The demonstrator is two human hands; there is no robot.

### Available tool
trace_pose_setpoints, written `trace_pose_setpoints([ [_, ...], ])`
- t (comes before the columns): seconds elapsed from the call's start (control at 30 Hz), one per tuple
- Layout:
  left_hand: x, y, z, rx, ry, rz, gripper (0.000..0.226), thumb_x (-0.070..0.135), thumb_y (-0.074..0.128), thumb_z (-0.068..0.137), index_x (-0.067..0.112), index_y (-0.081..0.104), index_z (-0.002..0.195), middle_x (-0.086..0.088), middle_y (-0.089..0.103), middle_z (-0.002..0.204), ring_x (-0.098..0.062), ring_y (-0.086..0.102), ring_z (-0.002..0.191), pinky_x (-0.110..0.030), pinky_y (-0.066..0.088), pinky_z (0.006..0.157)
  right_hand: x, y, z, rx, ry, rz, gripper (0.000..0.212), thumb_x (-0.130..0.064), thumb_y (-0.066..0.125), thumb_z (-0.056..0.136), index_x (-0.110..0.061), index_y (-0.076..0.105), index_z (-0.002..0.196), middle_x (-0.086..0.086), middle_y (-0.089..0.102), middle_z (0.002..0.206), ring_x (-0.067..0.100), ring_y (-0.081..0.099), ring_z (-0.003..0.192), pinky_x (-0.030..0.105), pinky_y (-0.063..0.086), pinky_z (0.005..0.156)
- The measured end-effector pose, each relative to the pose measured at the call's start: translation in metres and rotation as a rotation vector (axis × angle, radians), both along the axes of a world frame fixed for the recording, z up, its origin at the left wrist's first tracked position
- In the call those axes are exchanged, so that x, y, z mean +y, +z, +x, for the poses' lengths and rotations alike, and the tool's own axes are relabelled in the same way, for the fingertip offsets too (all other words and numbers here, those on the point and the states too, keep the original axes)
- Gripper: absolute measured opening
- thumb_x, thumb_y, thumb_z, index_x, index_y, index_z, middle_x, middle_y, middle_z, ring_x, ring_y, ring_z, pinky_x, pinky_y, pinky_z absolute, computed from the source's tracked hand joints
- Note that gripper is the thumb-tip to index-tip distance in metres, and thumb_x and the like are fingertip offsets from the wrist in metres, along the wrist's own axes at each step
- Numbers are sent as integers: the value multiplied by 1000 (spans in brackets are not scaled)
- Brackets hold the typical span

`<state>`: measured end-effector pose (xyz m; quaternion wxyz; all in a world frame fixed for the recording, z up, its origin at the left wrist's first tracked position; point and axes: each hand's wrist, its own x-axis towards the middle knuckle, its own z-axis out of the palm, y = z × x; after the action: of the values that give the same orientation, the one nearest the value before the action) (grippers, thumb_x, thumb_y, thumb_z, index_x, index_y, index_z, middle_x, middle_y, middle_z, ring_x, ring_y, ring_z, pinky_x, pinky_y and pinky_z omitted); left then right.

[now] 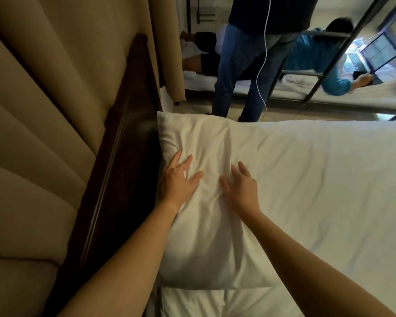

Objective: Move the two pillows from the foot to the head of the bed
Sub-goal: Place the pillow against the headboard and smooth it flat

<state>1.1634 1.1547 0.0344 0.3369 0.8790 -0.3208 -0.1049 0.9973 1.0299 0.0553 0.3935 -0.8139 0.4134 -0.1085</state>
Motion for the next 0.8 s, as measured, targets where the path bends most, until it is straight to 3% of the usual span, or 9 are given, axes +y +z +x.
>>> trace_pose_setpoints([
  [0.43,-25,39,-20,3,25,12,65,56,77,88,28,64,145,2,40,166,-26,44,146,-38,40,120,-33,31,-13,43,39,-14,55,-40,52,108,-26,43,160,7,30,172,23,23,160,49,19,128],
  [0.8,-85,42,-53,27,182,69,66,53,79,87,29,63,147,11,36,167,-17,41,147,-29,34,119,-110,17,-30,35,163,66,59,-44,53,108,-22,41,161,3,26,173,24,29,158,52,21,129],
])
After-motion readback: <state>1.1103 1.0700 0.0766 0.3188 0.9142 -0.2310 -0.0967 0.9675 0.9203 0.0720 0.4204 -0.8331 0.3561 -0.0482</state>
